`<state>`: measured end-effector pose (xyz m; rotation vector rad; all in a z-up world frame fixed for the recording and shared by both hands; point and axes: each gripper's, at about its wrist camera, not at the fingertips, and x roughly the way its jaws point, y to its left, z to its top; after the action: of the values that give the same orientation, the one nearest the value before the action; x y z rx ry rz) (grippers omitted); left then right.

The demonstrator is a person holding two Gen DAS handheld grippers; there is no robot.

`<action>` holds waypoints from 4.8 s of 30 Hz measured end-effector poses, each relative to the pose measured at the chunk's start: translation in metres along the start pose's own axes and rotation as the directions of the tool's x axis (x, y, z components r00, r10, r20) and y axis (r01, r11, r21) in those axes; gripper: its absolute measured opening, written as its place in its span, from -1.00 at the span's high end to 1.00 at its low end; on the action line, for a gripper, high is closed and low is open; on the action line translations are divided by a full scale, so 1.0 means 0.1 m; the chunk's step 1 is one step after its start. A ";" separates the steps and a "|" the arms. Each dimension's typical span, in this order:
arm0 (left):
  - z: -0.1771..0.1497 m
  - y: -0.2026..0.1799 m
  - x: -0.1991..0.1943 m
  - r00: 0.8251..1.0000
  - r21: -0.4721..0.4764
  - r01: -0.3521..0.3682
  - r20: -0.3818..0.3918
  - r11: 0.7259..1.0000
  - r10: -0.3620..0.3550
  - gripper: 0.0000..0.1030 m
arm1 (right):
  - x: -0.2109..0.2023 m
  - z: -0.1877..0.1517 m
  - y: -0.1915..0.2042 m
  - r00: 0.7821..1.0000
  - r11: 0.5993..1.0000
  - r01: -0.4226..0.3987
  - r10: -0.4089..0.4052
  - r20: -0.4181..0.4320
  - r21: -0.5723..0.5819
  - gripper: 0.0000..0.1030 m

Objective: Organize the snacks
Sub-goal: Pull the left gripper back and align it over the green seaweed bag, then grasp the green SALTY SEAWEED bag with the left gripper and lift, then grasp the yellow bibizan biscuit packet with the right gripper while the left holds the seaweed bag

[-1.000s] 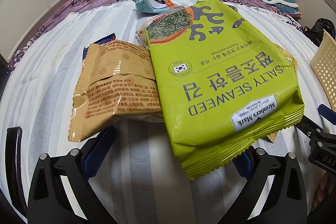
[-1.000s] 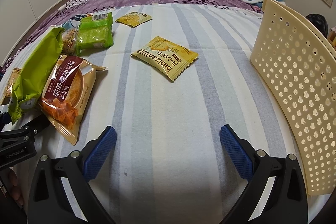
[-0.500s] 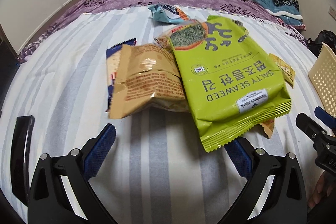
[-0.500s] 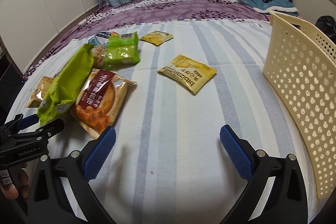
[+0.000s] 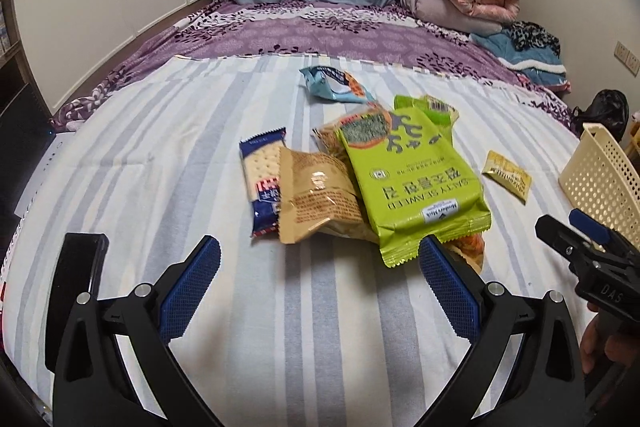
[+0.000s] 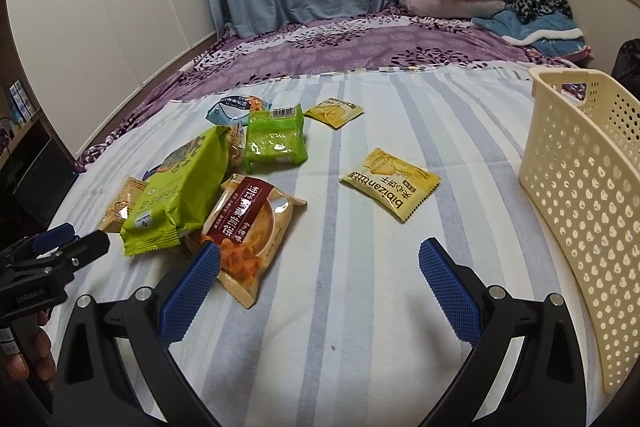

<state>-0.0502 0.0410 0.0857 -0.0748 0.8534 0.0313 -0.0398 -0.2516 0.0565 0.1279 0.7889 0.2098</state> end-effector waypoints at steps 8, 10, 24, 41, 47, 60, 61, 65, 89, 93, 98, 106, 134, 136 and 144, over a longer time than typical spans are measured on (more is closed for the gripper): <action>0.24 0.19 -0.10 0.998 -0.031 -0.016 0.060 0.999 0.018 -0.95 | 0.01 0.01 0.02 1.000 1.000 0.000 0.000 0.012 -0.010 -0.91; 0.31 0.24 -0.05 0.998 -0.049 -0.021 0.058 0.999 0.024 -0.95 | 0.02 0.01 0.00 1.000 1.000 0.005 -0.005 0.009 -0.004 -0.91; 0.67 0.06 0.27 0.997 -0.057 0.066 0.034 0.996 -0.064 -0.95 | 0.13 -0.01 -0.08 1.000 1.000 0.024 -0.024 -0.010 0.009 -0.91; 0.65 -0.28 0.52 0.995 -0.024 0.090 -0.029 0.996 -0.091 -0.95 | 0.21 -0.06 -0.28 0.999 0.998 0.041 -0.040 -0.027 0.051 -0.91; 0.65 -0.36 0.57 0.995 -0.009 0.093 -0.039 0.996 -0.093 -0.95 | 0.23 -0.07 -0.33 0.999 0.997 0.044 -0.042 -0.029 0.064 -0.91; 0.65 -0.49 0.69 0.994 0.006 0.088 -0.060 0.996 -0.088 -0.95 | 0.26 -0.10 -0.44 0.998 0.995 0.051 -0.048 -0.034 0.090 -0.91; 0.65 -0.49 0.69 0.994 0.007 0.088 -0.060 0.996 -0.087 -0.95 | 0.26 -0.10 -0.45 0.998 0.994 0.051 -0.048 -0.035 0.092 -0.91; 0.66 -0.52 0.73 0.993 0.007 0.096 -0.066 0.995 -0.095 -0.95 | 0.26 -0.11 -0.49 0.998 0.994 0.055 -0.052 -0.035 0.098 -0.91; 0.60 -0.43 0.92 0.983 -0.026 0.167 -0.070 0.986 -0.169 -0.65 | 0.58 0.29 -0.68 0.993 0.995 0.095 -0.095 -0.066 -0.002 -0.91; 0.64 -0.39 0.80 0.983 -0.023 0.179 -0.042 0.984 -0.179 -0.65 | 0.78 0.42 -0.61 0.993 0.992 0.077 -0.086 -0.085 -0.101 -0.91; 0.68 -0.32 0.66 0.982 -0.035 0.185 -0.017 0.982 -0.186 -0.65 | 1.07 0.53 -0.53 0.988 0.980 0.028 -0.056 -0.141 -0.199 -0.91; 0.68 -0.25 0.51 0.982 -0.044 0.190 0.008 0.981 -0.189 -0.65 | 1.17 0.53 -0.51 0.980 0.972 -0.029 -0.018 -0.196 -0.235 -0.56; 0.64 -0.32 0.27 0.975 -0.014 0.220 0.035 0.975 -0.220 -0.65 | 0.30 0.35 -0.42 0.997 0.987 -0.058 0.051 -0.054 -0.151 0.08; 0.64 -0.35 0.22 0.974 -0.002 0.224 0.043 0.975 -0.224 -0.65 | 0.16 0.37 -0.40 0.998 0.987 -0.064 0.061 -0.024 -0.145 0.08; 0.65 -0.50 0.00 0.973 0.060 0.210 0.086 0.976 -0.214 -0.65 | -0.36 0.44 -0.51 0.994 0.993 -0.058 0.067 0.090 -0.102 0.08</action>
<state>0.0020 -0.0036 0.1310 -0.1163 0.7501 -0.1861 -0.0260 -0.3109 0.1029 0.0685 0.6807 0.2997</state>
